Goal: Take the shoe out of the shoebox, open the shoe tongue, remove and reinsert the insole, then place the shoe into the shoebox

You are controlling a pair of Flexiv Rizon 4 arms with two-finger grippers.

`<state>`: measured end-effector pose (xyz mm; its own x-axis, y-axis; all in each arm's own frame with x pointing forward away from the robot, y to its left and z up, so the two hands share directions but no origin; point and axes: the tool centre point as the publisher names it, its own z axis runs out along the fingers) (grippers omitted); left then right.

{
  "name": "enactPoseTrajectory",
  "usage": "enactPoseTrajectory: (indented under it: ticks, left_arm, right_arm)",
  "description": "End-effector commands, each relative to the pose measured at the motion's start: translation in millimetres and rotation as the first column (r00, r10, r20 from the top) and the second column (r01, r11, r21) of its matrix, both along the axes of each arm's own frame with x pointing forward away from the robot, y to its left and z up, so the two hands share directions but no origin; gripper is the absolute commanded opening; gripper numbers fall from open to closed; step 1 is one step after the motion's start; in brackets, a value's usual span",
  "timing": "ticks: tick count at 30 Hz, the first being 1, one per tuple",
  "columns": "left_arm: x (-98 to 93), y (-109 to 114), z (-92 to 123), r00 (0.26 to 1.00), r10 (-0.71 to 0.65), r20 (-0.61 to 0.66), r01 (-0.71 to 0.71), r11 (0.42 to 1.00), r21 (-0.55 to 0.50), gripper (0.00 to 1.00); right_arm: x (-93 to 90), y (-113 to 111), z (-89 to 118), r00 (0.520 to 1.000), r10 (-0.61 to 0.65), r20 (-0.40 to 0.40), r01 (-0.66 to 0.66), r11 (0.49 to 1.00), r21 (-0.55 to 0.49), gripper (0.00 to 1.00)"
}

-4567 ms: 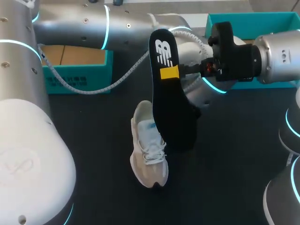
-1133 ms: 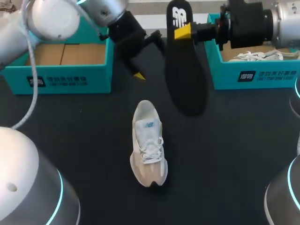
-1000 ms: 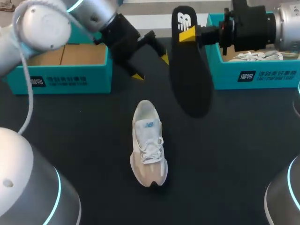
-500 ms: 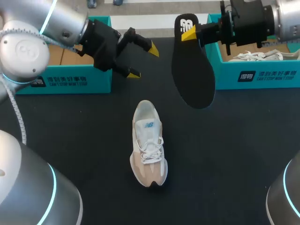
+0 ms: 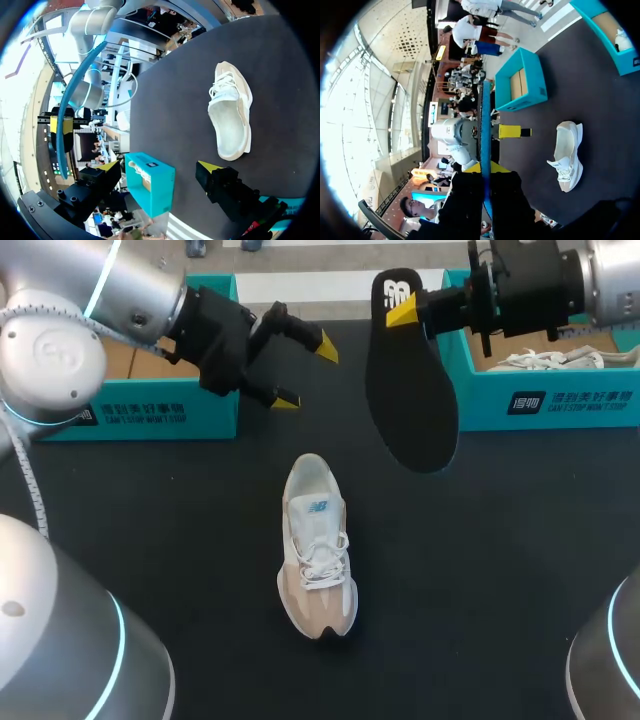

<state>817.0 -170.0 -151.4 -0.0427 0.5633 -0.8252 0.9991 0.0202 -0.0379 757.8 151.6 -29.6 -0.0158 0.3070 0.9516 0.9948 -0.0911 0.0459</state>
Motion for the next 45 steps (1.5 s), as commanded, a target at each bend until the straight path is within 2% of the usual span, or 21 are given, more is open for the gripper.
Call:
enactPoseTrajectory:
  ticks: [1, 8, 11, 14, 18, 21, 24, 29, 41, 44, 45]
  left_arm:
    - [0.1, -1, -1, 1.0, -0.001, 0.002, 0.001, 1.0, 0.0, 1.0]
    - [0.1, -1, -1, 1.0, -0.001, 0.002, 0.001, 1.0, 0.0, 1.0]
    - [2.1, 4, 0, 1.0, 0.023, 0.018, -0.022, 0.996, -0.092, 1.0]
    - [2.0, 8, 2, 0.998, 0.049, 0.026, -0.044, 0.98, -0.193, 1.0]
    - [-5.1, 8, 9, 0.998, 0.021, 0.061, -0.004, 0.963, -0.27, 1.0]
    - [-12.7, 8, 16, 0.994, 0.003, 0.11, 0.035, 0.938, -0.345, 1.0]
    - [-18.0, 9, 22, 0.988, 0.019, 0.152, 0.046, 0.91, -0.412, 1.0]
    - [-22.7, 8, 27, 0.984, 0.031, 0.173, 0.053, 0.888, -0.457, 1.0]
    - [-30.5, -7, 50, 0.983, 0.0, 0.181, 0.1, 0.833, -0.544, 1.0]
    - [-32.0, -17, 52, 0.983, -0.013, 0.181, 0.114, 0.824, -0.555, 0.82]
    - [-32.7, -19, 52, 0.983, -0.024, 0.181, 0.122, 0.821, -0.557, 0.81]
  right_arm:
    - [1.2, 2, -1, 1.0, -0.001, -0.001, 0.001, 1.0, -0.003, 0.0]
    - [1.2, 2, -1, 1.0, -0.001, -0.001, 0.001, 1.0, -0.003, 0.0]
    - [1.2, 2, -1, 1.0, -0.001, -0.001, 0.001, 1.0, -0.003, 0.0]
    - [10.8, 7, -10, 0.999, -0.015, -0.042, 0.015, 1.0, 0.002, 0.0]
    - [26.3, 13, -22, 0.996, -0.037, -0.079, 0.04, 0.998, 0.043, 0.0]
    - [37.9, 14, -30, 0.99, -0.079, -0.115, 0.088, 0.993, 0.074, 0.0]
    - [49.6, 12, -40, 0.97, -0.155, -0.19, 0.177, 0.979, 0.106, 0.0]
    - [59.7, 15, -47, 0.943, -0.207, -0.263, 0.25, 0.958, 0.142, 0.0]
    - [72.2, 44, -62, 0.943, -0.173, -0.285, 0.227, 0.959, 0.17, 0.0]
    - [73.3, 49, -63, 0.943, -0.176, -0.283, 0.231, 0.957, 0.175, 0.0]
    - [73.5, 49, -64, 0.943, -0.179, -0.281, 0.234, 0.956, 0.175, 0.0]
